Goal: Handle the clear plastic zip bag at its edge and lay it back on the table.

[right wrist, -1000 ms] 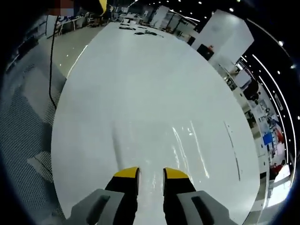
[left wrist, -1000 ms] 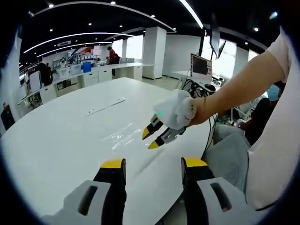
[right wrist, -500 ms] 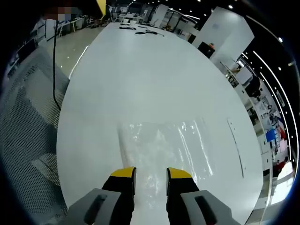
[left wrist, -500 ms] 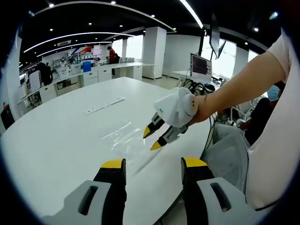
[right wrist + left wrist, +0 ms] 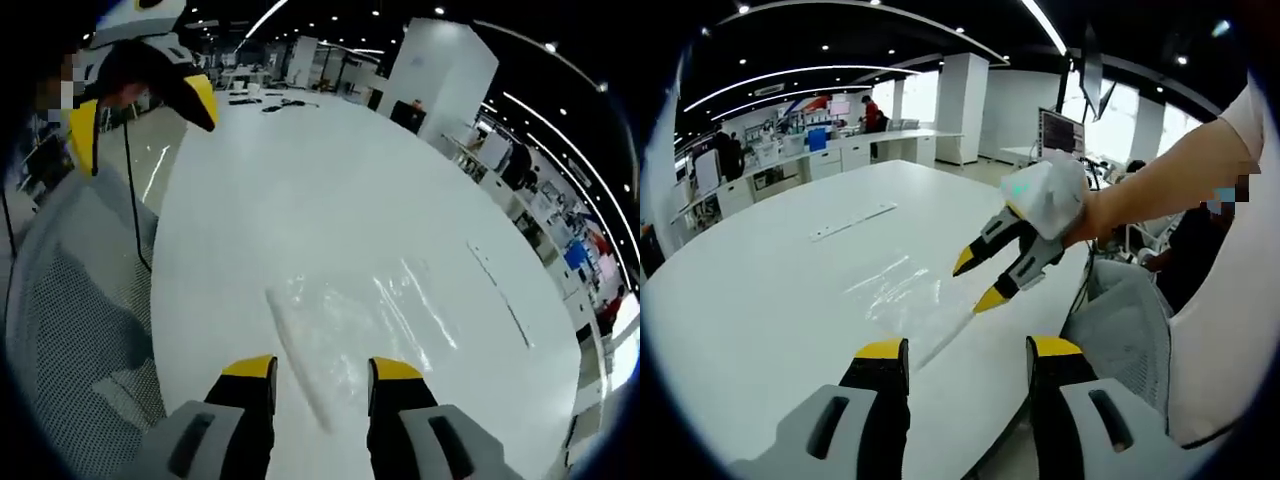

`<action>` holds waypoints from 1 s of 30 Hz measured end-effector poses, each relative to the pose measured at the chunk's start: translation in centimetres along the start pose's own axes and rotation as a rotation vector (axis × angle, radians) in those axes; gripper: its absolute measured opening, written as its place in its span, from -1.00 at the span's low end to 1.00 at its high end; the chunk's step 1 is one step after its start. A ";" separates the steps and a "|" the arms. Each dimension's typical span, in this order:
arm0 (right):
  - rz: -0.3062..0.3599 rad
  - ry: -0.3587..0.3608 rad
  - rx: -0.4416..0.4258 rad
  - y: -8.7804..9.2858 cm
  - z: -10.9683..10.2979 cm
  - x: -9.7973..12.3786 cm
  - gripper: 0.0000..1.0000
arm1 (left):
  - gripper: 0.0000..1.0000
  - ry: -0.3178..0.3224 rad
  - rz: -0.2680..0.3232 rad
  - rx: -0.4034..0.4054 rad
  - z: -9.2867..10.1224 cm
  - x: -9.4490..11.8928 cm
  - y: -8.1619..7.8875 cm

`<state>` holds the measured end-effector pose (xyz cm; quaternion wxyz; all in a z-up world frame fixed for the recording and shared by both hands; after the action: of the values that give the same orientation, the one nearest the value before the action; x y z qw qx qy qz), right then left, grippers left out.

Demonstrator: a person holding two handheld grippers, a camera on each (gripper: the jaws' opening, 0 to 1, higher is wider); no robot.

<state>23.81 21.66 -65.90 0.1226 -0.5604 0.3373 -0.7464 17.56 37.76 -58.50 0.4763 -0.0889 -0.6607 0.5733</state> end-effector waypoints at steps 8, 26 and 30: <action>0.089 0.048 -0.123 1.5 -2.1 3.5 -0.13 | -0.10 0.041 0.023 -0.035 1.6 -0.9 0.3; 0.329 0.104 -0.402 2.6 -6.2 9.4 0.32 | 0.01 0.064 0.019 0.009 2.3 -1.3 2.9; 0.343 0.107 -0.425 2.9 -7.0 9.6 0.46 | 0.02 0.062 0.026 0.027 2.5 -1.2 3.4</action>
<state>13.52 16.65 -61.53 0.1088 -0.4681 0.5823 -0.6557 14.89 36.35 -61.74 0.4902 -0.1087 -0.6366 0.5854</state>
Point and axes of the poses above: the point that each gripper's makers call its tool centre point, and the gripper's own axes: x roughly backward along the fingers, z roughly to its right, y roughly out of its underside, the point moved 5 cm from there along x, roughly backward along the fingers, and after that the axes turned 2 degrees about -y, right-handed, at the moved point
